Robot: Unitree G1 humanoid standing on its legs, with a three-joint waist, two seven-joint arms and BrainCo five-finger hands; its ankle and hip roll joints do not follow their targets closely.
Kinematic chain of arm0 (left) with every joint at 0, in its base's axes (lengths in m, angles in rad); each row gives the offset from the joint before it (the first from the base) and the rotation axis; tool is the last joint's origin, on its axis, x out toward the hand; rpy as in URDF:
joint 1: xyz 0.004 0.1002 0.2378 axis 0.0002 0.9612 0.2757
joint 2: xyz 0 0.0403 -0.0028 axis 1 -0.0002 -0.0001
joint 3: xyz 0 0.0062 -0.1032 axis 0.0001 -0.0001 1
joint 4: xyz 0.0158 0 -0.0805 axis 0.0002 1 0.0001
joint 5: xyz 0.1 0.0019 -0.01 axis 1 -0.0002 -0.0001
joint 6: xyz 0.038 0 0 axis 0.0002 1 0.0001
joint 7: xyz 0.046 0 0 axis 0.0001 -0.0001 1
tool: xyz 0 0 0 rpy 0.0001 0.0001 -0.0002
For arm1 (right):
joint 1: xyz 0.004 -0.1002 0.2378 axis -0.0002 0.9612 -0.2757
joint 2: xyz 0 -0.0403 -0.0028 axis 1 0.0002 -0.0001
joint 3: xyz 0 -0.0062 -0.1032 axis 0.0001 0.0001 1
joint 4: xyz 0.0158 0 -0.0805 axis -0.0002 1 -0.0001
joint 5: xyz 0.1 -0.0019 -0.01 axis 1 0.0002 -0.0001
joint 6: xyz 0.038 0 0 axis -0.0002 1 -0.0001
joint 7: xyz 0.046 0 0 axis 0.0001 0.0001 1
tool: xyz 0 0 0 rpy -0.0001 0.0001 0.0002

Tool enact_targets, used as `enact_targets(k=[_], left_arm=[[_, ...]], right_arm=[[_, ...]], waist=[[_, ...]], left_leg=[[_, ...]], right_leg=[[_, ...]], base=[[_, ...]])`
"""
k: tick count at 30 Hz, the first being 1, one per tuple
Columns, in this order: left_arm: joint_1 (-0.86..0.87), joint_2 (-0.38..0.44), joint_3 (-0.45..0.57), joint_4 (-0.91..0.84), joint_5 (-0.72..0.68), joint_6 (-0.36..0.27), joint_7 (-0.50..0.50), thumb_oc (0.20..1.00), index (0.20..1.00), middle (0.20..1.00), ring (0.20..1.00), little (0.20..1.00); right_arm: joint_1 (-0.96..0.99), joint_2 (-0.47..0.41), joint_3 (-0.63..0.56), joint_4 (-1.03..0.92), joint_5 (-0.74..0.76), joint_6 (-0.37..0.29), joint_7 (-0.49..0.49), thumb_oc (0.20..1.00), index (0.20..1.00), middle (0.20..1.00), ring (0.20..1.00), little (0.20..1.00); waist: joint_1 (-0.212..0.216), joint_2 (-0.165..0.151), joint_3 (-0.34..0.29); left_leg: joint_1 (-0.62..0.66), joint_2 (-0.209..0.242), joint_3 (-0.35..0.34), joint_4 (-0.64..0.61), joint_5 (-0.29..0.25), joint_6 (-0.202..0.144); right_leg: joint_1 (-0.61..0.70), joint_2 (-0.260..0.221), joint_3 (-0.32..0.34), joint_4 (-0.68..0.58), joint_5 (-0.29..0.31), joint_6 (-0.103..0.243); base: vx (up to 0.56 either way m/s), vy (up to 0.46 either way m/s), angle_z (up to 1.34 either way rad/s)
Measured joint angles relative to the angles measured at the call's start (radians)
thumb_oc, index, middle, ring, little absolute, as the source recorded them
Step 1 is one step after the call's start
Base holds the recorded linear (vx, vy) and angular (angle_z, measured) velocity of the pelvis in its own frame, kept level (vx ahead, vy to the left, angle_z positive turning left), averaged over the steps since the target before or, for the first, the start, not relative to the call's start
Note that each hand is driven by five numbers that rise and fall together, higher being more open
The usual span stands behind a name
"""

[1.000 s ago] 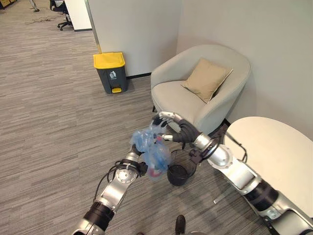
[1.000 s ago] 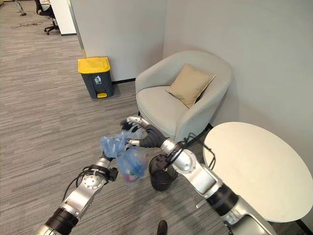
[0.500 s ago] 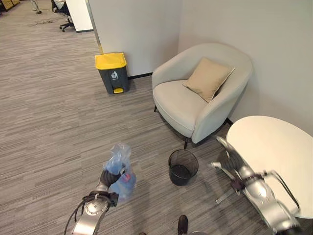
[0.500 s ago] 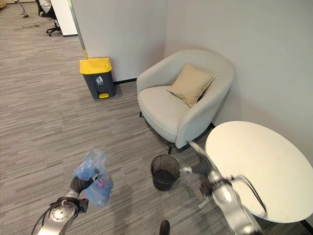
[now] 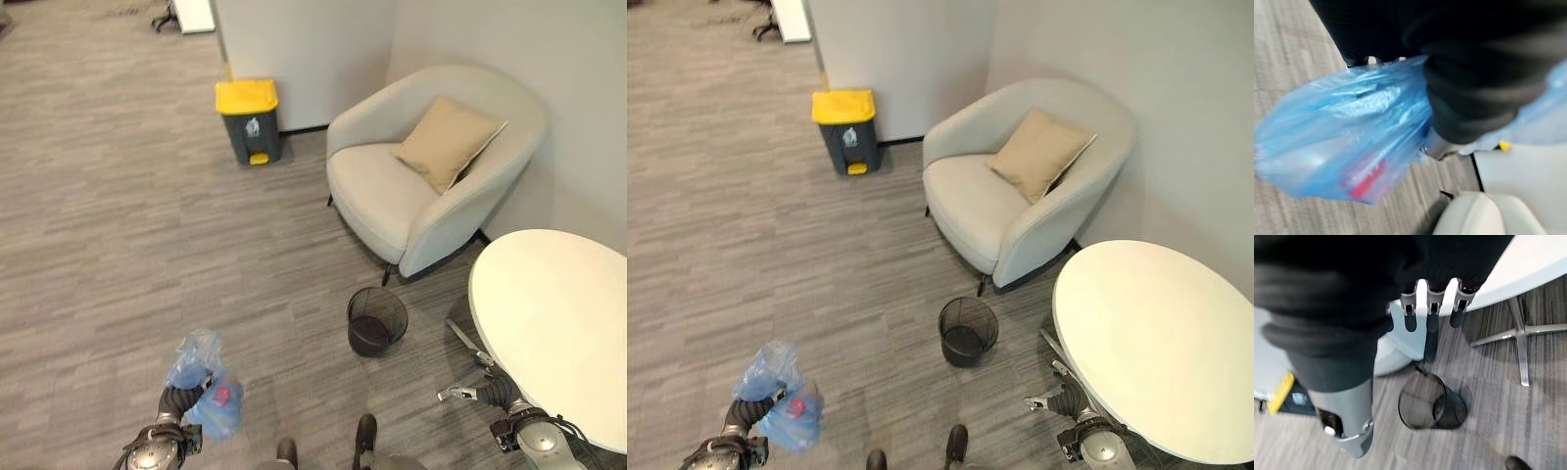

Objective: Gather garbage on tea table into small bin, then transfer packed bag to large trash can.

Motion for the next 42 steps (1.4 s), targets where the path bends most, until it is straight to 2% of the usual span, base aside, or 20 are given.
enact_targets(k=[3, 5, 9, 13, 16, 17, 20, 21, 22, 23, 26, 31, 32, 33, 34, 35, 37, 38, 40, 42], left_arm=[[-0.033, -0.004, -0.016, 0.003, 0.002, 0.000, -0.002, 0.200, 0.200, 0.200, 0.200, 0.200], [-0.035, -0.004, -0.025, 0.003, 0.002, 0.000, -0.002, 0.200, 0.200, 0.200, 0.200, 0.200], [-0.031, 0.001, -0.043, 0.003, 0.003, 0.000, -0.002, 0.200, 0.200, 0.200, 0.200, 0.200], [-0.035, 0.019, -0.043, 0.003, 0.004, 0.001, -0.002, 0.200, 0.200, 0.200, 0.200, 0.200], [-0.057, 0.044, -0.044, 0.000, 0.005, 0.000, 0.001, 0.200, 0.200, 0.200, 0.200, 0.200], [-0.063, 0.056, -0.043, -0.001, 0.005, -0.001, 0.001, 0.200, 0.200, 0.200, 0.200, 0.200], [-0.068, 0.083, -0.042, 0.006, 0.005, -0.001, 0.004, 0.200, 0.200, 0.200, 0.200, 0.200], [-0.083, 0.071, -0.045, 0.027, 0.005, 0.000, 0.004, 0.200, 0.200, 0.200, 0.200, 0.200], [-0.089, 0.064, -0.051, 0.035, 0.006, 0.001, 0.003, 0.200, 0.200, 0.200, 0.200, 0.200], [-0.097, 0.060, -0.046, 0.034, 0.005, -0.005, 0.003, 0.200, 0.200, 0.200, 0.200, 0.200], [-0.122, 0.052, -0.046, 0.056, 0.005, -0.006, 0.007, 0.200, 0.200, 0.200, 0.200, 0.200], [-0.091, 0.034, -0.049, 0.066, 0.007, -0.005, 0.008, 0.200, 0.200, 0.200, 0.200, 0.200], [-0.092, 0.028, -0.055, 0.065, 0.009, -0.005, 0.008, 0.200, 0.200, 0.200, 0.200, 0.200], [-0.082, 0.017, -0.063, 0.055, 0.013, -0.006, 0.006, 0.200, 0.200, 0.200, 0.200, 0.200], [-0.070, 0.013, -0.072, 0.032, 0.013, -0.005, 0.004, 0.200, 0.200, 0.200, 0.200, 0.200], [-0.064, 0.010, -0.079, 0.030, 0.013, -0.005, 0.001, 0.200, 0.200, 0.200, 0.200, 0.200], [-0.061, -0.001, -0.087, 0.026, 0.013, -0.005, -0.006, 0.200, 0.200, 0.200, 0.200, 0.200], [-0.066, 0.000, -0.086, 0.022, 0.013, -0.005, -0.007, 0.200, 0.200, 0.200, 0.200, 0.200], [-0.081, -0.008, -0.089, 0.022, 0.012, -0.005, -0.012, 0.200, 0.200, 0.200, 0.200, 0.200], [-0.116, -0.008, -0.092, 0.020, 0.012, -0.006, -0.015, 0.200, 0.200, 0.200, 0.200, 0.200]], right_arm=[[-0.030, 0.003, 0.000, 0.017, 0.000, 0.003, -0.011, 1.000, 1.000, 1.000, 1.000, 1.000], [-0.040, 0.006, 0.000, 0.016, 0.001, 0.003, -0.026, 1.000, 1.000, 1.000, 1.000, 1.000], [-0.065, 0.029, 0.004, 0.028, 0.001, 0.003, -0.036, 1.000, 1.000, 1.000, 1.000, 1.000], [-0.090, 0.082, 0.008, 0.027, 0.001, 0.007, -0.046, 1.000, 1.000, 1.000, 1.000, 1.000], [-0.073, 0.086, 0.021, 0.025, 0.001, 0.007, -0.047, 1.000, 1.000, 1.000, 1.000, 1.000], [-0.067, 0.086, 0.031, 0.025, 0.001, 0.006, -0.047, 1.000, 1.000, 1.000, 1.000, 1.000], [-0.083, 0.088, 0.040, 0.025, 0.001, 0.005, -0.048, 1.000, 1.000, 1.000, 1.000, 1.000], [-0.109, 0.081, 0.039, 0.024, 0.002, 0.005, -0.049, 1.000, 1.000, 1.000, 1.000, 1.000], [-0.110, 0.080, 0.039, 0.018, 0.008, 0.004, -0.050, 1.000, 1.000, 1.000, 1.000, 1.000], [-0.107, 0.081, 0.042, 0.012, 0.012, 0.003, -0.050, 1.000, 1.000, 1.000, 1.000, 1.000], [-0.106, 0.079, 0.043, 0.014, 0.018, 0.006, -0.050, 1.000, 1.000, 1.000, 1.000, 1.000], [-0.097, 0.079, 0.041, 0.014, 0.018, 0.006, -0.050, 1.000, 1.000, 1.000, 1.000, 1.000], [-0.080, 0.074, 0.041, 0.015, 0.018, 0.007, -0.050, 1.000, 1.000, 1.000, 1.000, 1.000], [-0.070, 0.063, 0.042, 0.015, 0.018, 0.006, -0.049, 1.000, 1.000, 1.000, 1.000, 1.000], [-0.083, 0.051, 0.040, 0.023, 0.018, 0.006, -0.050, 1.000, 1.000, 1.000, 1.000, 1.000], [-0.080, 0.047, 0.040, 0.022, 0.018, 0.007, -0.049, 1.000, 1.000, 1.000, 1.000, 1.000], [-0.089, 0.029, 0.034, 0.014, 0.018, 0.001, -0.050, 1.000, 1.000, 1.000, 1.000, 1.000], [-0.089, 0.023, 0.032, 0.013, 0.019, -0.002, -0.051, 1.000, 1.000, 1.000, 1.000, 1.000], [-0.088, 0.020, 0.031, 0.016, 0.029, -0.001, -0.053, 1.000, 1.000, 1.000, 1.000, 1.000], [-0.077, 0.020, 0.034, 0.016, 0.038, 0.000, -0.063, 1.000, 1.000, 1.000, 1.000, 1.000]], waist=[[-0.012, -0.012, 0.017], [-0.012, -0.013, 0.017], [-0.009, -0.023, 0.016], [-0.005, -0.040, 0.020], [-0.015, -0.042, 0.021], [-0.017, -0.044, 0.020], [-0.009, -0.057, 0.021], [-0.011, -0.034, 0.041], [-0.033, -0.017, 0.041], [-0.037, -0.013, 0.045], [-0.041, -0.014, 0.054], [-0.044, -0.022, 0.052], [-0.046, -0.018, 0.047], [-0.045, 0.014, 0.031], [-0.044, 0.035, 0.030], [-0.044, 0.030, 0.026], [-0.055, 0.035, 0.021], [-0.057, 0.027, 0.015], [-0.069, 0.017, 0.016], [-0.076, 0.005, 0.020]], left_leg=[[-0.021, 0.051, 0.150, 0.028, -0.003, -0.001], [-0.021, 0.065, 0.205, 0.021, 0.001, -0.002], [-0.007, 0.034, 0.193, 0.018, 0.002, 0.001], [-0.018, -0.027, 0.198, 0.026, -0.025, 0.050], [-0.005, -0.058, 0.166, 0.032, -0.045, 0.083], [-0.002, -0.066, 0.151, 0.035, -0.049, 0.090], [0.002, -0.079, 0.133, 0.039, -0.051, 0.124], [0.023, -0.075, 0.118, 0.024, -0.047, 0.135], [0.028, -0.066, 0.094, 0.017, -0.033, 0.119], [0.036, -0.069, 0.076, 0.002, -0.047, 0.139], [0.061, -0.082, 0.043, -0.014, -0.055, 0.133], [0.141, -0.091, -0.032, -0.015, -0.133, 0.072], [0.168, -0.079, -0.063, -0.023, -0.152, 0.048], [0.176, -0.042, -0.079, -0.028, -0.163, 0.027], [0.192, 0.004, -0.082, 0.000, -0.140, -0.010], [0.190, 0.011, -0.079, 0.032, -0.132, -0.018], [0.161, 0.047, -0.076, 0.149, -0.124, -0.029], [0.106, 0.064, -0.082, 0.291, -0.106, -0.059], [-0.015, 0.062, -0.077, 0.488, -0.112, -0.103], [-0.084, 0.035, -0.044, 0.450, -0.126, -0.085]], right_leg=[[-0.008, -0.016, -0.045, -0.006, -0.005, -0.008], [-0.009, -0.022, -0.061, 0.004, -0.005, -0.007], [-0.004, -0.057, -0.057, 0.021, -0.007, 0.001], [-0.068, -0.126, -0.037, 0.134, -0.043, 0.045], [-0.098, -0.170, 0.014, 0.275, -0.090, 0.094], [-0.112, -0.169, 0.066, 0.322, -0.114, 0.098], [-0.122, -0.171, 0.084, 0.361, -0.119, 0.088], [-0.188, -0.170, 0.098, 0.481, -0.141, 0.105], [-0.193, -0.147, 0.114, 0.455, -0.180, 0.114], [-0.220, -0.125, 0.136, 0.413, -0.195, 0.119], [-0.267, -0.090, 0.132, 0.278, -0.156, 0.112], [-0.260, -0.097, 0.080, 0.189, -0.113, 0.115], [-0.240, -0.090, 0.080, 0.197, -0.080, 0.084], [-0.235, -0.054, 0.075, 0.217, -0.077, 0.081], [-0.213, -0.008, 0.072, 0.254, -0.092, 0.021], [-0.198, 0.000, 0.068, 0.255, -0.093, -0.018], [-0.134, 0.033, 0.043, 0.222, -0.120, -0.052], [-0.100, 0.055, 0.042, 0.193, -0.131, -0.066], [-0.058, 0.060, 0.043, 0.173, -0.137, -0.125], [-0.034, 0.060, 0.039, 0.142, -0.133, -0.129]], base=[[0.07, 0.101, 0.60], [0.06, 0.114, 0.30], [0.06, 0.187, 0.05], [0.12, 0.213, -0.08], [0.12, 0.096, 0.29], [0.12, 0.058, 0.42], [0.19, 0.047, 0.13], [0.18, 0.029, 0.26], [0.26, 0.025, 0.42], [0.20, -0.010, 0.58], [0.26, -0.041, 0.46], [0.28, -0.114, 0.45], [0.31, -0.181, 0.81], [0.36, -0.252, 0.80], [0.36, -0.270, 0.55], [0.27, -0.233, 0.42], [0.21, -0.188, 0.17], [0.20, -0.160, 0.00], [0.17, -0.094, -0.08], [0.22, -0.032, 0.03]])
